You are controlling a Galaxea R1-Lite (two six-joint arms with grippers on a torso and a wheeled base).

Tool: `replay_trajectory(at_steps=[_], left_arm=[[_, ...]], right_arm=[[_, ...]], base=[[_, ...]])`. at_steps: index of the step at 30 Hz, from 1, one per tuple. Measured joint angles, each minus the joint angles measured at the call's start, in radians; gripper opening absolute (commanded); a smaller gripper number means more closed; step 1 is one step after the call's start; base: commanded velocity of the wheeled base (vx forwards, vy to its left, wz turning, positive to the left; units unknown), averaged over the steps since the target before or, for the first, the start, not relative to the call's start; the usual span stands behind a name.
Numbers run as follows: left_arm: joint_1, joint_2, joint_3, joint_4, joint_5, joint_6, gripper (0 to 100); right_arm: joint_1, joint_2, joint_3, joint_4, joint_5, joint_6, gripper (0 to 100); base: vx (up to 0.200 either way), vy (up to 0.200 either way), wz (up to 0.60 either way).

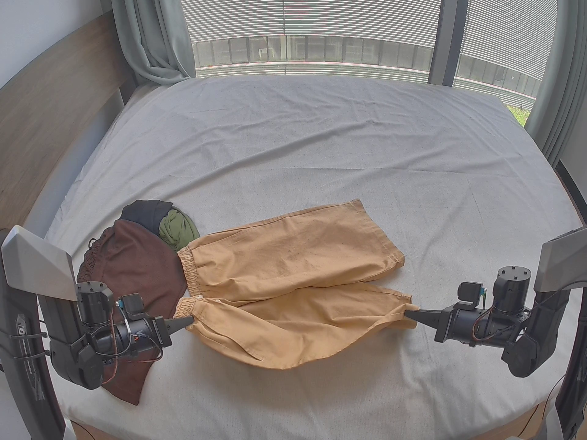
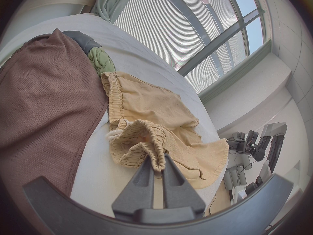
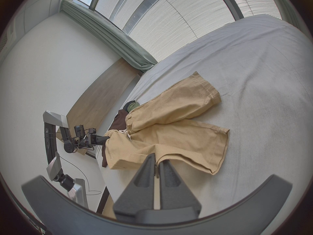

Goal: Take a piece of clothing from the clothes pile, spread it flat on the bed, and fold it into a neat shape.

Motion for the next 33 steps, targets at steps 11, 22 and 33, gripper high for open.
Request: replay_trajectory(at_steps=[11, 22, 33], left_arm=[[-0.003, -0.023, -0.032, 0.000, 0.031, -0.060, 0], [-0.030, -0.035, -0.074, 0.000, 0.107, -0.142, 0], [-0.066, -0.038, -0.093, 0.000, 0.159, -0.174, 0]], right_arm=[[-0.015, -0.002, -0.055, 0.000, -0.006, 0.056, 0], [-0.019, -0.004, -0.119, 0.001, -0.016, 0.084, 0], [-0.023, -0.001, -0.202, 0.008, -0.019, 0.106, 0]], base=[[0.000, 0.000, 0.00], [0.000, 0.000, 0.00], [0.000, 0.000, 0.00]])
